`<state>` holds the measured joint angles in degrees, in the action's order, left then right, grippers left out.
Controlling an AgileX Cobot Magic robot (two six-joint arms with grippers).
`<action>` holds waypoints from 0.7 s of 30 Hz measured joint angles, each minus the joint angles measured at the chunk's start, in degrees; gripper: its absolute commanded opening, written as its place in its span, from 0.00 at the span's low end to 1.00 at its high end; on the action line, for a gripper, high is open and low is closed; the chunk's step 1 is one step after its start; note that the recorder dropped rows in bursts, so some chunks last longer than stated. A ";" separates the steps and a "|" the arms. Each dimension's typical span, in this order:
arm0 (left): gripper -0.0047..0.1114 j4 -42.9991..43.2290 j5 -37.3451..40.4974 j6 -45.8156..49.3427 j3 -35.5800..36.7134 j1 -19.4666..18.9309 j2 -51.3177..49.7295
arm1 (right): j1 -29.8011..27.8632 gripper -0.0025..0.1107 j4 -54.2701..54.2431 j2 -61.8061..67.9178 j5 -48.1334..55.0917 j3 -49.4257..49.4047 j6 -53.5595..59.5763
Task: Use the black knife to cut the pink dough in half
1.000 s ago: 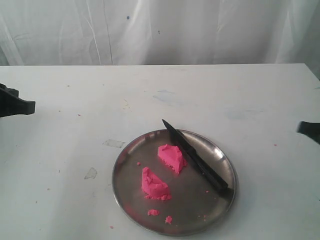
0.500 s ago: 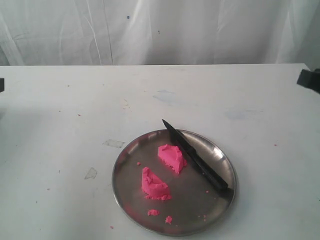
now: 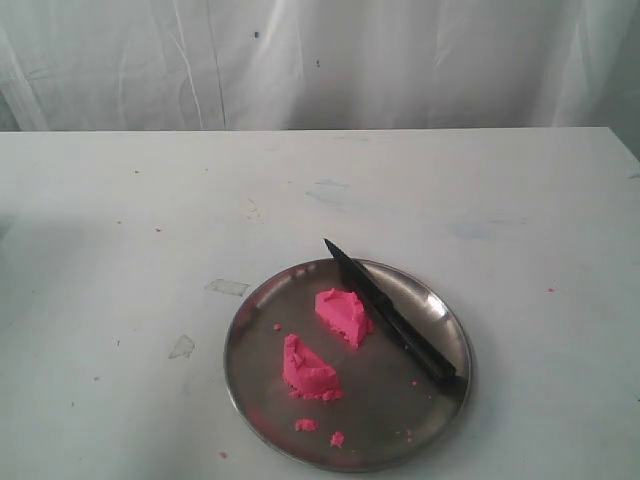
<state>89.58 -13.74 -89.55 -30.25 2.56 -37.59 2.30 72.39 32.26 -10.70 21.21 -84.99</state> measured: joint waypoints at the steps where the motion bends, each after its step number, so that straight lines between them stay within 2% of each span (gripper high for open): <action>1: 0.04 0.00 -0.28 0.00 0.56 0.00 0.69 | 0.00 0.10 0.62 -1.25 -0.71 -0.63 0.00; 10: 0.04 0.00 -1.14 0.00 3.93 0.00 2.75 | 0.00 0.10 6.80 -15.68 -7.45 -3.57 0.00; 21: 0.04 0.12 -1.47 0.00 3.93 0.00 2.75 | 0.00 0.10 7.23 -21.29 -11.54 -3.66 0.00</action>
<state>89.70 -15.21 -89.55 -26.32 2.56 -34.84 2.30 79.63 10.97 -22.24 17.56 -84.99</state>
